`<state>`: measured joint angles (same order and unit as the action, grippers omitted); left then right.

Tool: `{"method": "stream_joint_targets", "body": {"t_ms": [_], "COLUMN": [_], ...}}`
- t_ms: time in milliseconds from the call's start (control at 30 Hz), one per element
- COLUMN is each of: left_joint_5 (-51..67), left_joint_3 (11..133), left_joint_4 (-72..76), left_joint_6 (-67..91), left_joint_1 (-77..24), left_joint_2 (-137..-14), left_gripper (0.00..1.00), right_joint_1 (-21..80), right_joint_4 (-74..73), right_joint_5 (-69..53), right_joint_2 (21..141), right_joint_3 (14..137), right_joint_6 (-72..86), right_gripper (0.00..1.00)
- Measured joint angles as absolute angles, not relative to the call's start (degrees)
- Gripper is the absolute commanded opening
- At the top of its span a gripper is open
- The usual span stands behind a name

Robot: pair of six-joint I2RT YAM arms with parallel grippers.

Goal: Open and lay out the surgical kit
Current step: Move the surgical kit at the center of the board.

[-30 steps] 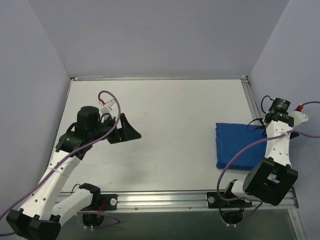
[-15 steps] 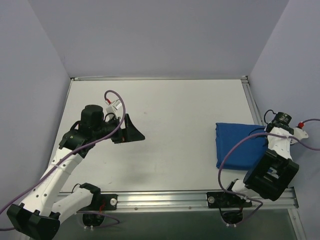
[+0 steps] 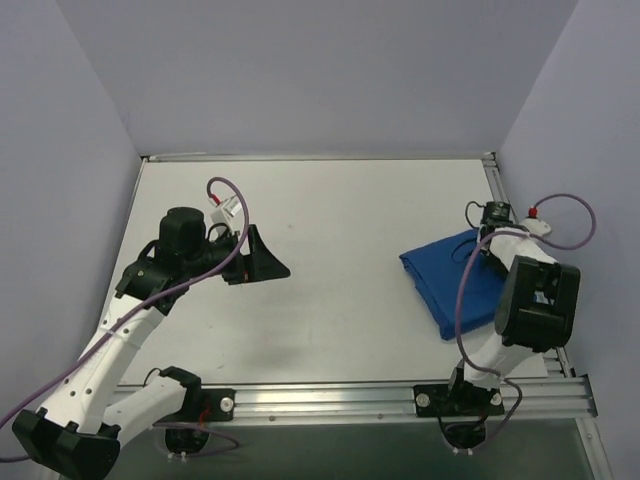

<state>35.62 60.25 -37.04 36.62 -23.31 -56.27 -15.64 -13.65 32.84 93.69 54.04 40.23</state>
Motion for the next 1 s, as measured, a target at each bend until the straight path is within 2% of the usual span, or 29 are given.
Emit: {"method": "stream_joint_targets", "body": {"t_ms": [200, 400, 433, 467, 567, 667, 767, 800, 833, 867, 933, 967, 1000], "left_joint_5": [34.63, 33.06, 32.73, 32.29, 31.05, 29.91, 28.84, 28.49, 28.16, 27.83, 27.35, 27.03, 26.63], "left_joint_3": [60.49, 60.49, 60.49, 60.49, 60.49, 60.49, 60.47, 60.45, 60.36, 60.12, 59.46, 59.42, 59.42], "left_joint_4": [-37.71, -38.57, -38.68, -38.87, -39.48, -39.66, -39.46, -39.22, -38.81, -38.15, -36.18, -35.31, -34.20], "left_joint_6": [36.62, 36.62, 36.62, 36.60, 36.58, 36.56, 36.84, 37.01, 37.52, 38.22, 39.48, 40.27, 40.95], "left_joint_1": [-23.31, -23.31, -23.31, -23.31, -23.31, -23.31, -23.31, -23.33, -23.42, -23.59, -24.32, -24.95, -25.78], "left_joint_2": [-56.05, -55.88, -55.83, -55.83, -55.83, -55.94, -56.88, -57.56, -58.37, -59.27, -61.87, -63.77, -66.06], "left_gripper": [0.94, 0.94, 0.94, 0.94, 0.95, 0.95, 0.93, 0.87, 0.77, 0.68, 0.51, 0.41, 0.33], "right_joint_1": [-0.86, 14.02, 16.12, 18.13, 21.63, 20.69, 15.31, 11.79, 8.67, 5.43, -0.56, -2.72, -4.19], "right_joint_4": [-9.74, -5.65, -5.37, -5.21, -5.54, -7.07, -7.99, -7.31, -7.03, -6.87, -6.48, -6.44, -6.61], "right_joint_5": [34.22, 29.06, 27.86, 26.20, 22.28, 18.37, 14.41, 12.38, 10.94, 9.39, 7.79, 7.29, 6.98], "right_joint_2": [103.37, 110.87, 111.33, 111.50, 109.95, 104.92, 97.34, 93.91, 91.29, 89.19, 86.91, 86.72, 87.13], "right_joint_3": [63.57, 74.02, 75.24, 76.14, 76.44, 75.35, 72.44, 70.61, 69.23, 68.10, 66.48, 66.06, 65.95], "right_joint_6": [41.23, 36.73, 35.79, 34.85, 32.82, 30.44, 28.38, 27.55, 26.85, 26.41, 25.67, 25.47, 25.06], "right_gripper": [0.00, 0.01, 0.06, 0.21, 0.51, 0.63, 0.69, 0.69, 0.66, 0.57, 0.45, 0.29, 0.20]}}
